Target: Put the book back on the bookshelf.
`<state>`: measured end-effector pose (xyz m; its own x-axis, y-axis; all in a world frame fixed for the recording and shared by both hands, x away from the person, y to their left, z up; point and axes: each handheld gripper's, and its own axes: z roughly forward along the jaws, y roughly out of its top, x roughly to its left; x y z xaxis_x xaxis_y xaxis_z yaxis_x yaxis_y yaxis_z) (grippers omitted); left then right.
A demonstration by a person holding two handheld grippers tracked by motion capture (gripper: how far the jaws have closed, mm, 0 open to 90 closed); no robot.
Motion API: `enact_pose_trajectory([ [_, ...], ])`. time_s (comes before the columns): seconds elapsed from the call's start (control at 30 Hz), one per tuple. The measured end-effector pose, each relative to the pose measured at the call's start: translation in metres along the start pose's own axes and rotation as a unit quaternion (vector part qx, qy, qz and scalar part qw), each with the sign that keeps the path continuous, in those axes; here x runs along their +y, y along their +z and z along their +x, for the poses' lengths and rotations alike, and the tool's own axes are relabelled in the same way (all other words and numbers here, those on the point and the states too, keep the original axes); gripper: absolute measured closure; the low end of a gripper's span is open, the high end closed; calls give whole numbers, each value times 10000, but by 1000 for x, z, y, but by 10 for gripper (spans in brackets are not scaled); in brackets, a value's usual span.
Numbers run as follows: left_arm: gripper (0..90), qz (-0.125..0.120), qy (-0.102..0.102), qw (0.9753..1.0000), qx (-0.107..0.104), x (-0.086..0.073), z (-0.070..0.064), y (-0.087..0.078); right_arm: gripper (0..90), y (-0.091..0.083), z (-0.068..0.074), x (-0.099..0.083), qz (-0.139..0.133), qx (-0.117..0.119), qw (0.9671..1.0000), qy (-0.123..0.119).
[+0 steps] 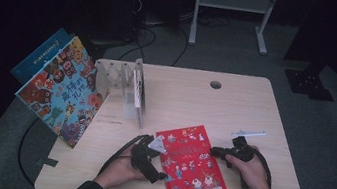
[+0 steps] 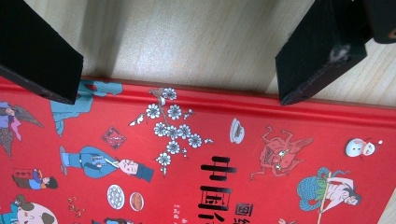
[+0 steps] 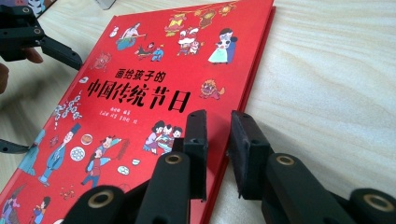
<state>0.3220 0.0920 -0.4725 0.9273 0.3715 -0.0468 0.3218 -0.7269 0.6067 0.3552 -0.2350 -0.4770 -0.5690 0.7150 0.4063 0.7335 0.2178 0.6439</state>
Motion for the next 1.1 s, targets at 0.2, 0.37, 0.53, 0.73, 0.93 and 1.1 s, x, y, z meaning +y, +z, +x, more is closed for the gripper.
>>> enact_pose_trajectory([
  [0.2,0,7,29,10000,-21,0,1,0,806,-3,-2,0,41,80,9999,102],
  [0.37,0,10,44,10000,-28,0,1,-1,840,-5,-2,-1,12,90,9999,57],
  [0.53,0,7,56,10000,-35,-1,1,-1,843,-5,-4,-2,-13,174,9997,149],
  [0.73,0,8,66,10000,-40,-1,1,-1,840,-6,-6,-3,-38,266,9994,230],
  [0.93,0,18,69,10000,-37,-1,2,-1,836,-8,-8,-3,-169,425,9984,337],
  [1.1,0,13,68,10000,-35,-2,2,-2,816,-15,-6,0,-384,625,9967,337],
])
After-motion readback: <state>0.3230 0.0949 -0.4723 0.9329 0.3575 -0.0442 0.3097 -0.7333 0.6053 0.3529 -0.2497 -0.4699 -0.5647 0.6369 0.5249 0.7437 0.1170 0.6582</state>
